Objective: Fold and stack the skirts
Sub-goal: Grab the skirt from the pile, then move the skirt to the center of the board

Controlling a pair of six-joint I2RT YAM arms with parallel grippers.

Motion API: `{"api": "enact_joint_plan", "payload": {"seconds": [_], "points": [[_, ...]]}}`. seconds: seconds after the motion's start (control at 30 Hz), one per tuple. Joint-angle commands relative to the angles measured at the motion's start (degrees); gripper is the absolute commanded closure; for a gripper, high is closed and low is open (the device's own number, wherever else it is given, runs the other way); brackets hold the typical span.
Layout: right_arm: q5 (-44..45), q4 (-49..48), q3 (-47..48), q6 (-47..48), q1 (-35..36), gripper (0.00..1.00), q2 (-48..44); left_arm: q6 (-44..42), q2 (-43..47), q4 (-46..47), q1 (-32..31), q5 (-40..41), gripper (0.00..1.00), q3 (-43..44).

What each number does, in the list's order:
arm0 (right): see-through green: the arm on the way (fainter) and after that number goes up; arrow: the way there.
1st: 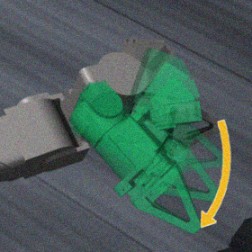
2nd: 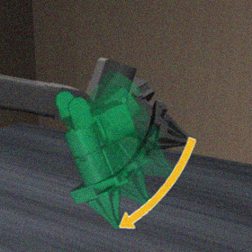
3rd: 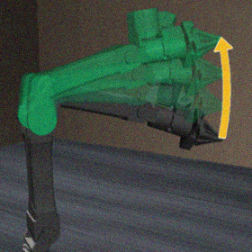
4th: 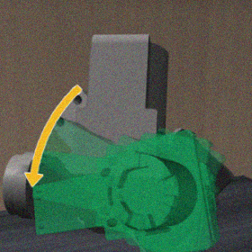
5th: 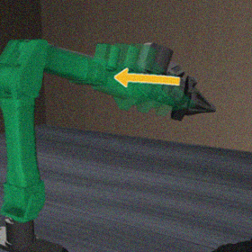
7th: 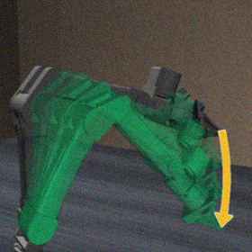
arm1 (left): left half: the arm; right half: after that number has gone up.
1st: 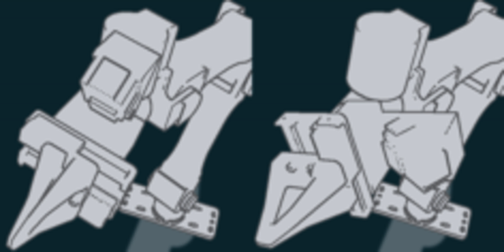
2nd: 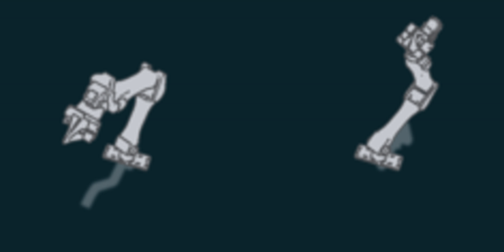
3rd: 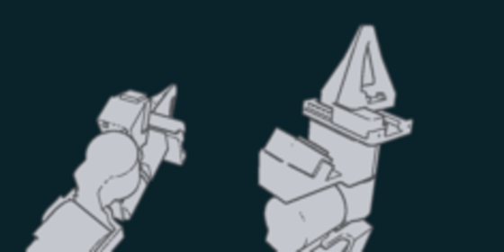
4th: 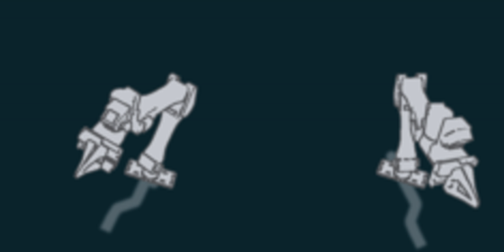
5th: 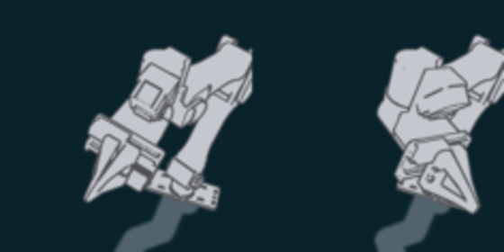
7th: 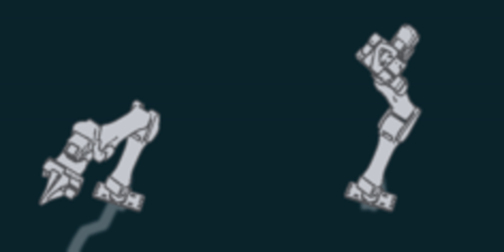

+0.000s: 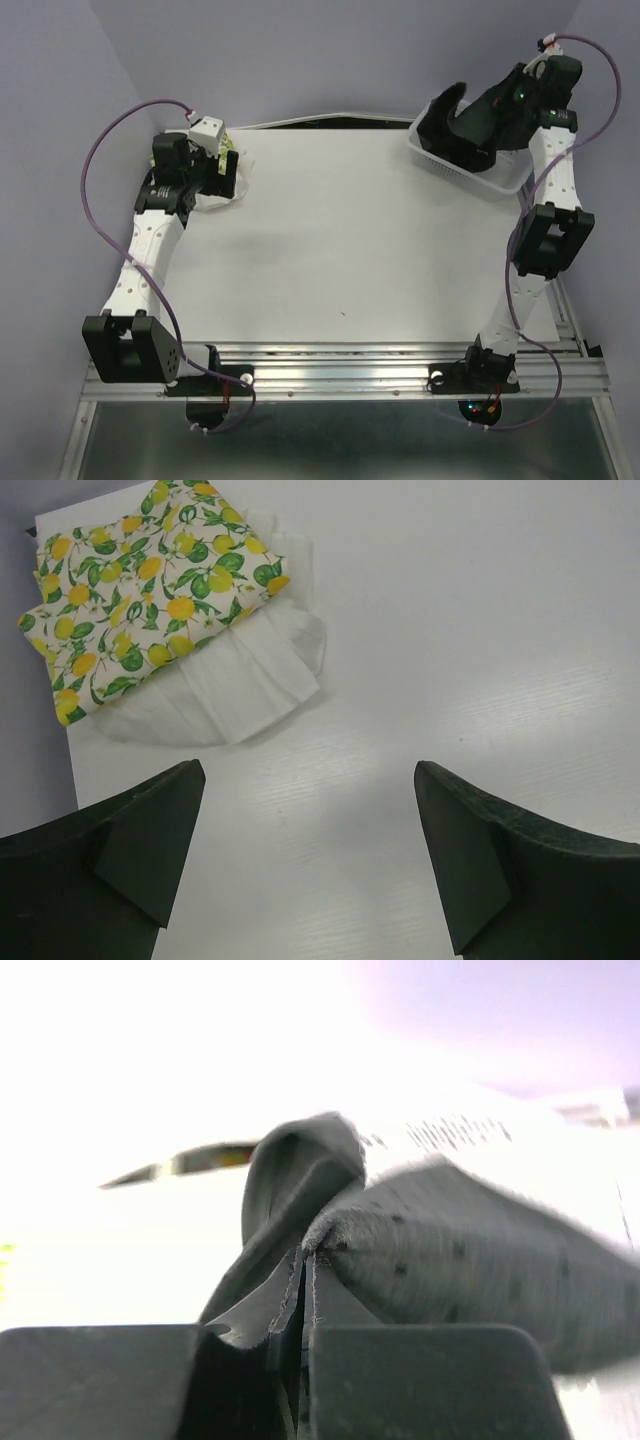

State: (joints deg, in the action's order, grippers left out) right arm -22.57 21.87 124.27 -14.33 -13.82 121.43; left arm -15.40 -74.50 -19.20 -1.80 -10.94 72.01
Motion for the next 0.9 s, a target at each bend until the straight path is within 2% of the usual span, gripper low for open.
{"api": "enact_joint_plan", "payload": {"seconds": [0.0, 0.17, 0.23, 0.3, 0.57, 0.73, 0.87], "points": [[-9.4, -10.6, 6.6, -4.9, -0.2, 0.99, -6.1, 2.9, -1.1, 3.7, -0.1, -2.8, 0.01, 4.6], [-21.7, -17.8, 6.4, -15.3, -0.2, 0.99, -10.4, 5.9, -2.8, 5.0, 0.0, -4.1, 0.01, 6.3], [-25.7, -25.2, 4.2, -19.1, 1.2, 0.99, -13.1, 7.1, -3.0, 5.9, 0.8, -5.8, 0.02, 6.7], [-28.0, -27.9, 2.9, -21.2, 1.9, 0.99, -15.0, 7.7, -2.8, 6.4, 1.3, -8.6, 0.01, 6.9], [-28.6, -36.5, 2.2, -33.3, 6.0, 0.99, -20.8, 7.2, 0.2, 10.1, 3.6, -16.3, 0.02, 4.4], [-30.6, -39.5, -5.9, -32.3, 11.2, 0.99, -26.1, 5.7, 2.1, 10.9, 3.6, -18.9, 0.02, 1.9], [-36.0, -39.5, -18.5, -28.4, 16.8, 0.99, -29.9, 4.2, 3.0, 10.4, 3.6, -19.4, 0.02, 0.2]]}}
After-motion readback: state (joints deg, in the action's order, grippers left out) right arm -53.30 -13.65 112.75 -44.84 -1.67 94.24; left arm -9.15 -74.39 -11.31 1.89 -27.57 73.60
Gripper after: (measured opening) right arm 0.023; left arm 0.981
